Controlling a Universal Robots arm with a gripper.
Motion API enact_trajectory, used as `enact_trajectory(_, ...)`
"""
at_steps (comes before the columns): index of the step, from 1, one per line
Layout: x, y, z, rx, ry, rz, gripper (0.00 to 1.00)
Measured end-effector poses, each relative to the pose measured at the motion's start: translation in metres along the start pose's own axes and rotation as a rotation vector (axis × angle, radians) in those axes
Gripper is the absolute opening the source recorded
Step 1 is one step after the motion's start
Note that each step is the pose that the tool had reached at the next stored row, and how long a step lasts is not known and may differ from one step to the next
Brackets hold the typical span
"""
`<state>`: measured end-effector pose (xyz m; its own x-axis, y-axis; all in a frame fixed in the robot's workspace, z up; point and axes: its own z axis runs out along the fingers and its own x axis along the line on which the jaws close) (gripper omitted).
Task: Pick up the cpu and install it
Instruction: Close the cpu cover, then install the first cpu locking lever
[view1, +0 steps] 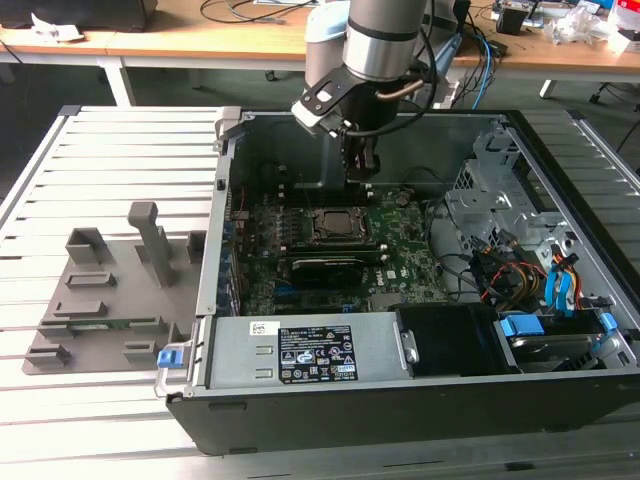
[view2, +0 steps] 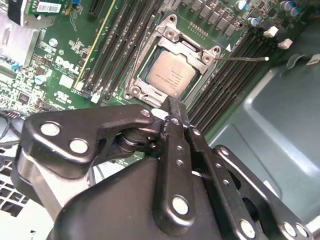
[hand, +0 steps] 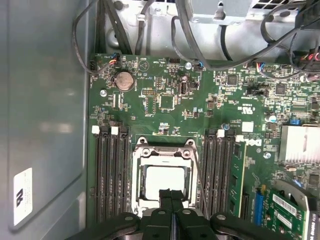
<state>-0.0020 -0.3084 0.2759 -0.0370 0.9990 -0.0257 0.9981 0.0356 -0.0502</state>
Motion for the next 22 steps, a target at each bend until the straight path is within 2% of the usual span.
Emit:
enact_trajectory(2,-0.0001,-0.0002,-0.0033,0.0000,0.0001,0.000,0.11)
enact_trajectory(18,-0.0001,-0.0002,-0.0040,-0.0001,0.0000,0.000,0.11)
enact_trajectory(22,-0.0001,-0.0002,-0.0040,-0.0007,-0.0016,-0.031,0.11)
